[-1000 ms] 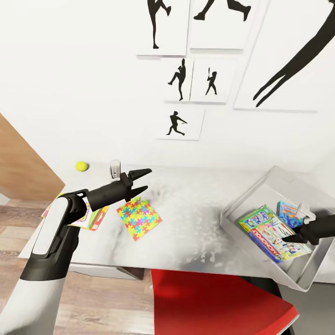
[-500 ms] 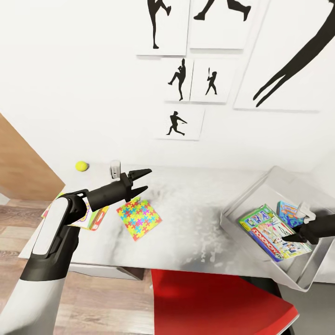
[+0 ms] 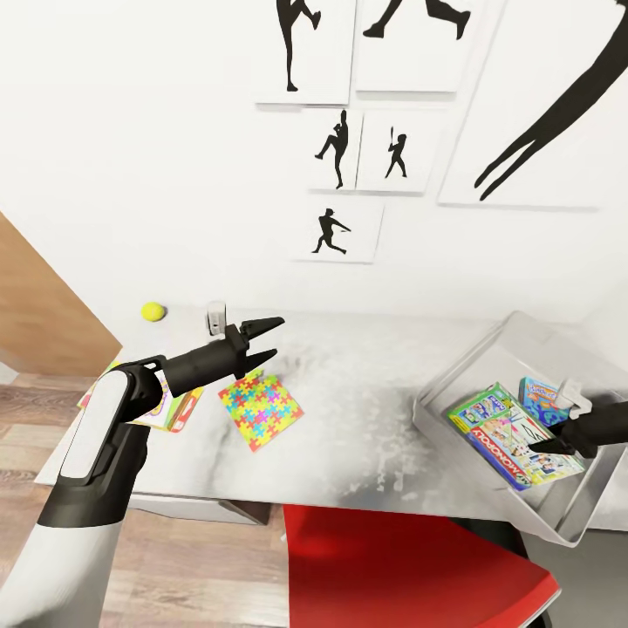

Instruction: Put all the toys in the child's room - the three board games (two on the bed and one on the table), the two jigsaw puzzles on the table, and the tennis ball on the table - inside the toy box on the table in the child's room.

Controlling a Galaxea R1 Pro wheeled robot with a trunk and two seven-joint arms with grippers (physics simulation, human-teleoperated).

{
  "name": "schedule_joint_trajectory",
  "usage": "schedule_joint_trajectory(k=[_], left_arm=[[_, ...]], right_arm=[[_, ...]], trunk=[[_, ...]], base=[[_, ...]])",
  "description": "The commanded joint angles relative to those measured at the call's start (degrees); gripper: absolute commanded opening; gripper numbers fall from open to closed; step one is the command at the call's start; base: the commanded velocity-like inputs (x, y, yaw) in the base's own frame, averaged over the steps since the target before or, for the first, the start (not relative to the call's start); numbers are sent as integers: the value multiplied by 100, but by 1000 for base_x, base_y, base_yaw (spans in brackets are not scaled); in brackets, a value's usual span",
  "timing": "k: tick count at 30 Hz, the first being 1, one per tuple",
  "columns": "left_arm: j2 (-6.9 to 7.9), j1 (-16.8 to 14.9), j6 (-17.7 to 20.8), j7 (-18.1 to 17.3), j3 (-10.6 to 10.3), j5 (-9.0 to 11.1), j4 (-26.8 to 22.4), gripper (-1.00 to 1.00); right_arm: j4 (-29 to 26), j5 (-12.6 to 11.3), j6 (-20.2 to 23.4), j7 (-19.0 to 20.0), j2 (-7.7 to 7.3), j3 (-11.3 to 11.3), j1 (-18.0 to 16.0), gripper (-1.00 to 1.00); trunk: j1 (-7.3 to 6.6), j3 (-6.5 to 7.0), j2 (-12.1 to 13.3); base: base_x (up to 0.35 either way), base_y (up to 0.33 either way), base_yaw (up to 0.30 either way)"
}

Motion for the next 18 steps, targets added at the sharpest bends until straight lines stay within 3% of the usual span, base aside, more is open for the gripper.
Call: schedule_joint_trajectory(k=[1, 18], left_arm=[[3, -5, 1, 57, -4, 60, -4, 100], [3, -4, 1, 60, -4, 59, -4, 100]], right_arm=[[-5, 19, 61, 27, -4, 11, -8, -100], [7, 36, 61, 27, 110, 41, -8, -100]], trunk=[[3, -9, -11], [3, -9, -11]], base=[[0, 0, 0], [0, 0, 0]])
